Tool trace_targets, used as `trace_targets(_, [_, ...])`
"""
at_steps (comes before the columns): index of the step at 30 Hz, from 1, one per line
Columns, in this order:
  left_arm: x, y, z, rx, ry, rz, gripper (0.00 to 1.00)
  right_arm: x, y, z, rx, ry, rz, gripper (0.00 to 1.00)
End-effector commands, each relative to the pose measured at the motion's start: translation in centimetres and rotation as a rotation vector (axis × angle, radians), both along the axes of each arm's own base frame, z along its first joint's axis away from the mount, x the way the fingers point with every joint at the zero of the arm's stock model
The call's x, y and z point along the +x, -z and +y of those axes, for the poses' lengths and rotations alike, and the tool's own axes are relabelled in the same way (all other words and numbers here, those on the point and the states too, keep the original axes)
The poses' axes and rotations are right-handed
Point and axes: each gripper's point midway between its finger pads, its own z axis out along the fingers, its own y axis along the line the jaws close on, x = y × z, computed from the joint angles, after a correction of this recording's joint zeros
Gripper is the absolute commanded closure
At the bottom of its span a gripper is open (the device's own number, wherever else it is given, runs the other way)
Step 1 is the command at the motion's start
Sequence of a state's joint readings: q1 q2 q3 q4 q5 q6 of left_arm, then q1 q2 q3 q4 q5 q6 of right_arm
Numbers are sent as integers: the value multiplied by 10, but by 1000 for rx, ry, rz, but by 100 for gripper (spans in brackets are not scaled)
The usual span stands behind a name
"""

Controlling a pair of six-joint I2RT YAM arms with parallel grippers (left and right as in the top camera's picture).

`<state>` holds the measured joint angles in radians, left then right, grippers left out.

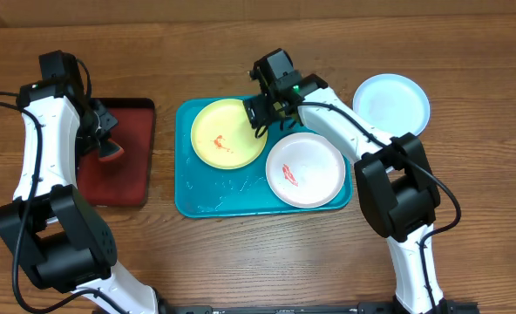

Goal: Clean dirty plates on tray and stack at the side
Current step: 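Move the right gripper to the yellow plate rim and grip it, then carry the sponge with the left gripper from the water onto the yellow plate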

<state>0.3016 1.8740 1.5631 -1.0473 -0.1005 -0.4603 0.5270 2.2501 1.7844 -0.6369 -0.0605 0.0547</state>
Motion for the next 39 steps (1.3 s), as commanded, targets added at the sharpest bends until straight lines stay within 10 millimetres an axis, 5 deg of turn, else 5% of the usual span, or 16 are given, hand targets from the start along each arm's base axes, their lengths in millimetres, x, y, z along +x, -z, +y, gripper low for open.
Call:
trace_targets(1, [1,-4,-1,3,21,-10,96,4,-3,7,-9,-47,-37,16])
trace_targets(4, [1,-4,-1,2,21,-9,96,-2,12,11,-3,-65,3,23])
trace_targets(8, [1,-4,-1,2,21,-9,96,-12,28,15,-8,-64,53,47])
trace_targets(19, [1,-4,-1,1,21,-8,96,-13,38,12,-23,-49,70,62])
trace_targets(22, [1,-4,-1,1,21,-9,96,-14,39,13,-12,-22,80,82])
trace_targets(26, [1,-2,-5,-21,27,-13,95,-13,39,13,1,9,91,96])
trace_targets(39, [0,4,-10,-46,32,-1,96,-47,36,11,-18,112,267,96])
